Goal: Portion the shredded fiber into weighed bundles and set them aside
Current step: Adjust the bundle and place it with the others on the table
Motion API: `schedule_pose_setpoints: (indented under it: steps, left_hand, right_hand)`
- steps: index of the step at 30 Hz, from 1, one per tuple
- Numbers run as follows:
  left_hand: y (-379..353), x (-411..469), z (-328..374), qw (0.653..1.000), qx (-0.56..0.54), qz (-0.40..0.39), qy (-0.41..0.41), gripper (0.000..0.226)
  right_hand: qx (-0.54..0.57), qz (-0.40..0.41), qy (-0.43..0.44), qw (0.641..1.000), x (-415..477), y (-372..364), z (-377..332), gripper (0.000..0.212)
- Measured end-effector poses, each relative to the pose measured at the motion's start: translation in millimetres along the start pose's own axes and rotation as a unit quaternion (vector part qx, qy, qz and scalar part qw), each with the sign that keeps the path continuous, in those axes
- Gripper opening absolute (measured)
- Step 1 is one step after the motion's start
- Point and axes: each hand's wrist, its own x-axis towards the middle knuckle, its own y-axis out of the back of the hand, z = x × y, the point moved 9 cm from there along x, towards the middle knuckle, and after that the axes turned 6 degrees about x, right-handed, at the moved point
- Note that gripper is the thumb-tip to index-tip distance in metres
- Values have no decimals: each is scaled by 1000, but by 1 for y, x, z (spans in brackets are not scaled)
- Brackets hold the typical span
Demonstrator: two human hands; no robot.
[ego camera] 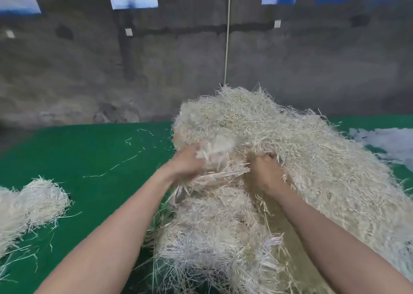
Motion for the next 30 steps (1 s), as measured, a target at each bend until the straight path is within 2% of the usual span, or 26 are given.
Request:
schedule_pose_setpoints:
  steps: [1,2,3,5,7,9,12,14,18,20,22,25,26,28,30]
  left_hand:
    - [-30,1,-7,991,107,-82,0,36]
    - [-53,3,-17,970,208,-126,1,27]
    - [-67,8,-23,948,292,-130,-3,17]
    - [-65,23,-29,927,370,-58,-1,14]
    - [-41,32,-25,919,389,66,-4,29]
    - [-19,34,-26,917,377,131,1,40]
    - [-2,31,-38,923,346,166,21,46]
    - [9,25,-43,933,291,209,28,48]
    - [77,1,-56,926,97,352,95,26]
    - [99,-8,-55,927,20,361,100,29]
    - [96,-13,-41,943,20,321,90,30]
    - [84,-15,-34,956,16,281,87,22]
    - [85,-18,-33,957,-5,278,82,20]
    - [91,-26,-30,955,-58,284,65,20]
    - [92,-36,-24,954,-100,280,45,23]
  right_hand:
    - [-14,9,5,1000,4,4,1,35]
    - [-24,16,10,1000,7,7,1,37]
    - [-27,10,10,1000,7,7,4,41]
    - [-20,-28,-8,999,5,-6,17,50]
    - [3,-82,-47,996,-5,-31,36,60]
    - [103,-135,-96,981,-18,-58,52,62]
    - [185,-180,-124,958,-33,-88,61,61]
    - [178,-193,-130,956,-38,-94,66,57]
    - [123,-237,-123,956,-54,-95,70,67]
    - [107,-242,-112,958,-59,-85,54,68]
    - [97,-219,-66,969,-52,-61,18,63]
    - [-37,-207,60,976,-42,-14,-50,39]
    - [-52,-186,91,977,-41,6,-69,37]
    - [11,-70,117,991,-38,57,-99,43]
    - [155,103,133,974,-37,105,-120,64]
